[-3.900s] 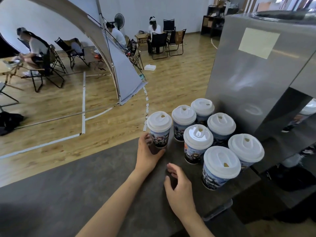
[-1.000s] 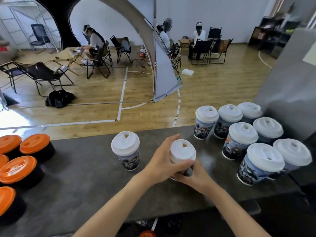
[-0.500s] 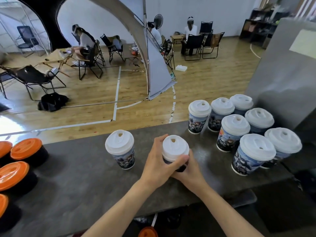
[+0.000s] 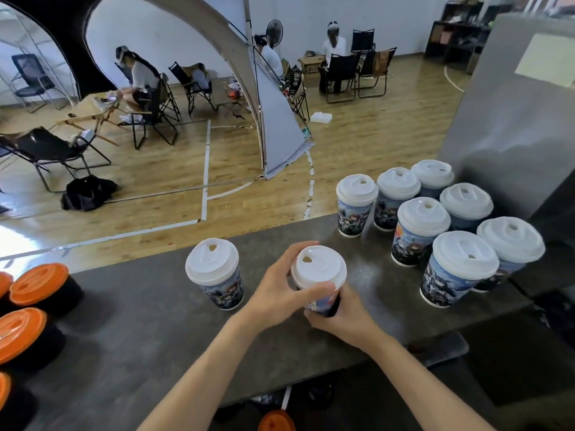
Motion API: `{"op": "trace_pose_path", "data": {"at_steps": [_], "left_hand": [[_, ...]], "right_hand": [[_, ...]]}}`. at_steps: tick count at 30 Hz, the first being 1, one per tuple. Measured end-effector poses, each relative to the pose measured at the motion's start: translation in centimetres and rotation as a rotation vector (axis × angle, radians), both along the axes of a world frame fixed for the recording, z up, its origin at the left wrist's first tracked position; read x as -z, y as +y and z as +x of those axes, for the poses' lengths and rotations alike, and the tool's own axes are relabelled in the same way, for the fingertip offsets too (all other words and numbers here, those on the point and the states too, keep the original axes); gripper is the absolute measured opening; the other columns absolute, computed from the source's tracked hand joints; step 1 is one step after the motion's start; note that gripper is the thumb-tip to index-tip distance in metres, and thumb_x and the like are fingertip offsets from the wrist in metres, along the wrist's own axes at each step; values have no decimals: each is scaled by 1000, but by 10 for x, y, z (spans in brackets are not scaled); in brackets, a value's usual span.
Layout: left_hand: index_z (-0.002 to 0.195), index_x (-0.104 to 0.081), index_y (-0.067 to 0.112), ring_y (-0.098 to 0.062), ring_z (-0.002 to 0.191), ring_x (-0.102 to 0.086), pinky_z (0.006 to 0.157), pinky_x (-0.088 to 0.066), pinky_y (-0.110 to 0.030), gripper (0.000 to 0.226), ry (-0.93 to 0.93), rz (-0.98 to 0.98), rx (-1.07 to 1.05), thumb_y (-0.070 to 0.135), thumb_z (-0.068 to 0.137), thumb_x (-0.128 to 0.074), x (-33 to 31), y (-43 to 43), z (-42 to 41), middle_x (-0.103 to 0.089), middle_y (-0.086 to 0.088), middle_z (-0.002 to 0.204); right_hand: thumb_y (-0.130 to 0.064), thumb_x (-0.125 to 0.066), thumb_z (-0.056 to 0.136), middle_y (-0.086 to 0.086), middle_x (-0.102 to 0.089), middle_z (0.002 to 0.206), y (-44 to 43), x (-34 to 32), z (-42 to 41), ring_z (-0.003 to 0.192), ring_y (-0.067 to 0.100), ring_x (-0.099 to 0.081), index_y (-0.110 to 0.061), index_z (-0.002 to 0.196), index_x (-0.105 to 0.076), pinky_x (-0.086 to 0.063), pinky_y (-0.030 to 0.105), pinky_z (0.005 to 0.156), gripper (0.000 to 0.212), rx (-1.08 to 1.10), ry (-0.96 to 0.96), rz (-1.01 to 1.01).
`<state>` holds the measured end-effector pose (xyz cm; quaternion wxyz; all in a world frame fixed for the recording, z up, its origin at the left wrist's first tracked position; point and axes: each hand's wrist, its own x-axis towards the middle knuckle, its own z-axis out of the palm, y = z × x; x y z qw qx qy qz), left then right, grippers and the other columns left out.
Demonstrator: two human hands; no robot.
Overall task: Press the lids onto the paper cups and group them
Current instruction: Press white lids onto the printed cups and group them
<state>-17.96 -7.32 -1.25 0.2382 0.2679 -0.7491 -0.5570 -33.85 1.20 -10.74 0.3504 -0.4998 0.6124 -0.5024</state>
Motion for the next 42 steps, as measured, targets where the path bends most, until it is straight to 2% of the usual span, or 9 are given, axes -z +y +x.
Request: {"op": "trace_pose_path", "data": {"at_steps": [4, 9, 14, 19, 24, 29, 33, 38, 42], "left_hand": [[123, -48, 42, -8, 116, -62, 92, -55, -25, 71, 42, -154, -260, 49, 67, -92, 8, 19, -9, -63, 16, 119], [133, -52, 40, -5, 120, -61, 96, -54, -26, 69, -4, 0, -8, 38, 75, -90, -1, 3, 2, -63, 16, 126], [113, -49, 44, -1, 108, -62, 84, -54, -19, 66, -14, -136, -263, 51, 62, -91, -4, 16, -8, -64, 18, 109], [128, -51, 47, 0, 117, -59, 94, -54, -26, 65, -94, -104, -46, 46, 73, -87, -11, 3, -2, -62, 21, 121], [120, -48, 42, 1, 112, -57, 90, -53, -24, 68, -76, -211, -326, 57, 66, -86, -5, 21, -11, -58, 17, 119], [133, -49, 46, 3, 118, -57, 91, -54, -19, 71, -96, -132, -113, 58, 70, -80, -10, 9, 0, -59, 24, 125], [119, -49, 48, 3, 110, -60, 84, -53, -18, 63, -69, -196, -261, 60, 67, -82, -7, 18, -1, -61, 25, 115], [136, -45, 45, 0, 121, -56, 96, -52, -24, 73, -92, -162, -158, 60, 72, -78, -10, 17, -3, -56, 18, 131], [118, -49, 43, 8, 107, -59, 80, -50, -11, 65, -79, -199, -251, 59, 66, -84, -10, 20, -3, -62, 24, 112]], "right_hand": [[-45, -92, 75, -21, -60, 141, -1, -4, 12, 132, 0, -56, -30, 149, -44, -46, 12, 103, 89, 5, 51, -18], [-31, -90, 76, -21, -68, 129, 1, 1, 1, 121, 0, -64, -32, 139, -55, -53, 19, 100, 72, -31, 70, 39], [-44, -94, 73, -19, -64, 137, -1, 0, 9, 128, 0, -60, -33, 145, -49, -51, 19, 103, 85, -13, 42, 30], [-38, -93, 75, -17, -69, 130, 0, 3, 1, 122, 3, -65, -30, 141, -55, -56, 33, 103, 77, -11, 54, 54], [-50, -95, 68, -20, -64, 134, -2, -2, 7, 126, -1, -60, -33, 142, -48, -53, 27, 104, 89, 22, 50, 22], [-30, -94, 76, -28, -64, 131, 1, -3, 8, 123, -4, -61, -35, 143, -48, -53, 17, 98, 82, 39, 44, -19], [-37, -92, 77, -22, -65, 132, 1, -2, 9, 125, 0, -61, -36, 141, -50, -54, 31, 105, 77, 12, 82, 0], [-49, -93, 73, -17, -67, 134, -1, -6, 10, 126, 3, -62, -33, 144, -52, -53, 40, 107, 83, 31, 63, 4], [-47, -93, 74, -15, -67, 133, 1, -6, 10, 125, 5, -63, -32, 142, -52, -54, 42, 106, 80, 31, 110, 13]]}}
